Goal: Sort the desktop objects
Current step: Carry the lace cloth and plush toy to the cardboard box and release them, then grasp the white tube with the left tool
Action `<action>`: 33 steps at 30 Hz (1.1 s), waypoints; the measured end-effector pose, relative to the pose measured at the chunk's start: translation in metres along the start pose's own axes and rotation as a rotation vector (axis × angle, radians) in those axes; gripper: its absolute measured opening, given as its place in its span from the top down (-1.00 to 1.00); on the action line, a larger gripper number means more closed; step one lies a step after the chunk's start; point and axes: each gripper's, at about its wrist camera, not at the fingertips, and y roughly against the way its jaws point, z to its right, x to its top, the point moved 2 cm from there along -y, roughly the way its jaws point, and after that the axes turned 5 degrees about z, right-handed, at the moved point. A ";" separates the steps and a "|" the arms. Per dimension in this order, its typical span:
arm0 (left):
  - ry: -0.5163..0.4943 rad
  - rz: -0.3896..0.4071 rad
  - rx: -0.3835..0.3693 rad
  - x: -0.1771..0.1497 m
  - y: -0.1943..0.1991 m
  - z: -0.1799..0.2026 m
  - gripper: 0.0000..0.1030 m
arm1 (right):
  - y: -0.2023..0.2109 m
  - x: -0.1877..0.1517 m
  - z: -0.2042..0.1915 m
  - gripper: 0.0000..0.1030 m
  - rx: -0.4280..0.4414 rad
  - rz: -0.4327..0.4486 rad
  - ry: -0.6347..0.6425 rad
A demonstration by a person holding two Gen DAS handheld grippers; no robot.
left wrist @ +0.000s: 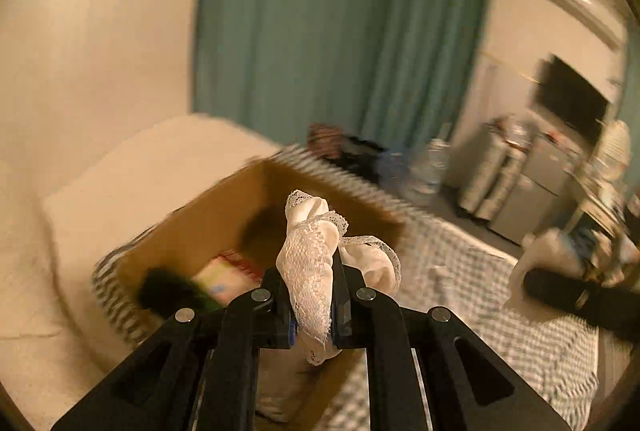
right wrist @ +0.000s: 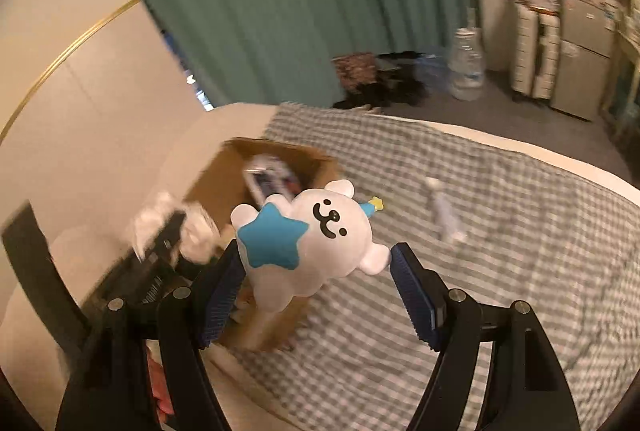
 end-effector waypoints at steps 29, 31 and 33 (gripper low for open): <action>-0.126 -0.049 -0.044 -0.043 -0.017 0.082 -1.00 | 0.037 -0.019 0.117 -0.54 -0.307 0.164 -0.134; -0.166 -0.063 -0.071 -0.058 -0.019 0.109 -1.00 | 0.054 -0.034 0.145 -0.54 -0.372 0.195 -0.156; -0.213 -0.095 -0.100 -0.082 -0.027 0.139 -1.00 | 0.063 -0.047 0.167 -0.56 -0.429 0.212 -0.169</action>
